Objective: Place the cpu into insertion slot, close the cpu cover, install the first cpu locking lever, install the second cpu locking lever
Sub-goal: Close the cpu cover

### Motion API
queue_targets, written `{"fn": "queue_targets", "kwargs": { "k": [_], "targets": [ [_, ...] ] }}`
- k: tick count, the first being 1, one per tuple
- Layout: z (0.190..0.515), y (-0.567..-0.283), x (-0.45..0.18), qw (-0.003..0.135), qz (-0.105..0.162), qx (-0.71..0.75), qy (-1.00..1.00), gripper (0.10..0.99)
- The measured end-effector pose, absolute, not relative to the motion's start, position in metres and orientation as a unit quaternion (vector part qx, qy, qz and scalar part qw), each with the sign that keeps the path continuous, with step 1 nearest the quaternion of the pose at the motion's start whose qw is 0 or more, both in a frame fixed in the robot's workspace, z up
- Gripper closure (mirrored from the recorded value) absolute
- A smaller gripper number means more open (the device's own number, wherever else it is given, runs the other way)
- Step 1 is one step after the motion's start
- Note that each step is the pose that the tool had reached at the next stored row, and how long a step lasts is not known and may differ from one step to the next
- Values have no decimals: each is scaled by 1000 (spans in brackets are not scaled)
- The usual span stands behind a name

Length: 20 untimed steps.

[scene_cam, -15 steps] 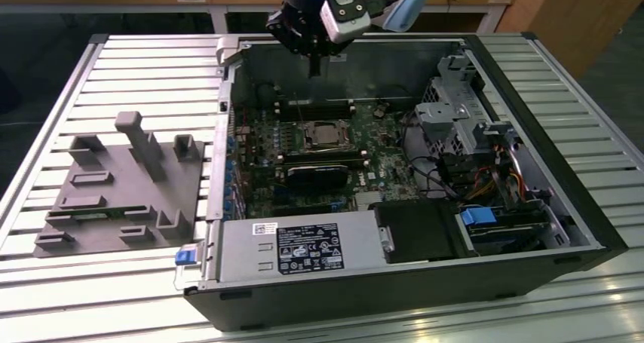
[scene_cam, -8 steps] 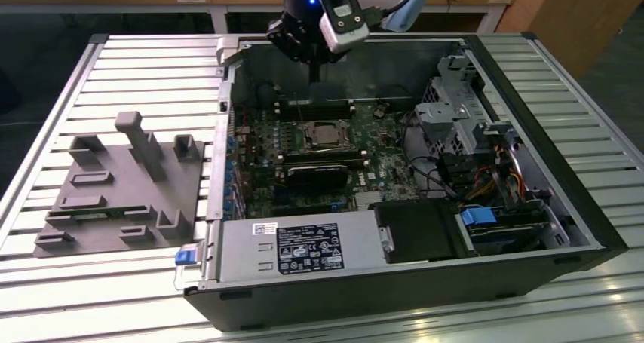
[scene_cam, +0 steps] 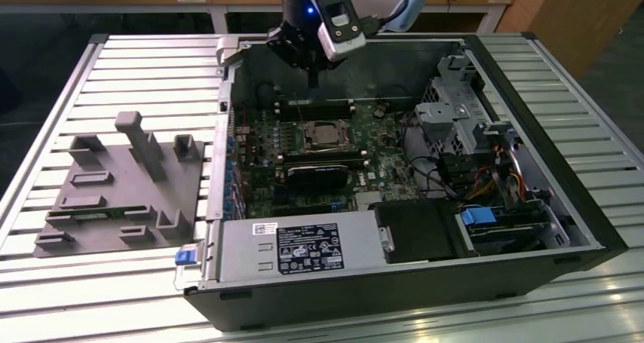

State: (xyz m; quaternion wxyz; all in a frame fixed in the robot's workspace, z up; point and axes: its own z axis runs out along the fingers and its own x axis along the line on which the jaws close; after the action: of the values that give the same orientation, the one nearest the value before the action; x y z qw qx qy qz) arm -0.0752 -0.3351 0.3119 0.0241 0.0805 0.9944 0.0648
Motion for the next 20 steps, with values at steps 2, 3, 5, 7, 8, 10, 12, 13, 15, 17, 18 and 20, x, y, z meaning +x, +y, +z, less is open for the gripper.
{"fn": "queue_targets", "kwargs": {
  "k": [2, 3, 5, 7, 8, 10, 12, 13, 15, 17, 18, 20],
  "targets": [
    [309, -335, -76, 24, 64, 80, 994, 980],
    [308, -335, -76, 24, 64, 80, 994, 980],
    [304, -335, -76, 24, 64, 80, 994, 980],
    [300, -335, -76, 24, 64, 80, 994, 980],
    [299, -335, -76, 24, 64, 80, 994, 980],
    [295, -335, -76, 24, 64, 80, 994, 980],
    [292, -335, -76, 24, 64, 80, 994, 980],
    [290, -335, -76, 24, 64, 80, 994, 980],
    [286, -335, -77, 24, 64, 80, 994, 980],
    [283, -335, -77, 24, 64, 80, 994, 980],
    [282, -335, -77, 24, 64, 80, 994, 980],
    [280, -335, -77, 24, 64, 80, 994, 980]
  ]
}}
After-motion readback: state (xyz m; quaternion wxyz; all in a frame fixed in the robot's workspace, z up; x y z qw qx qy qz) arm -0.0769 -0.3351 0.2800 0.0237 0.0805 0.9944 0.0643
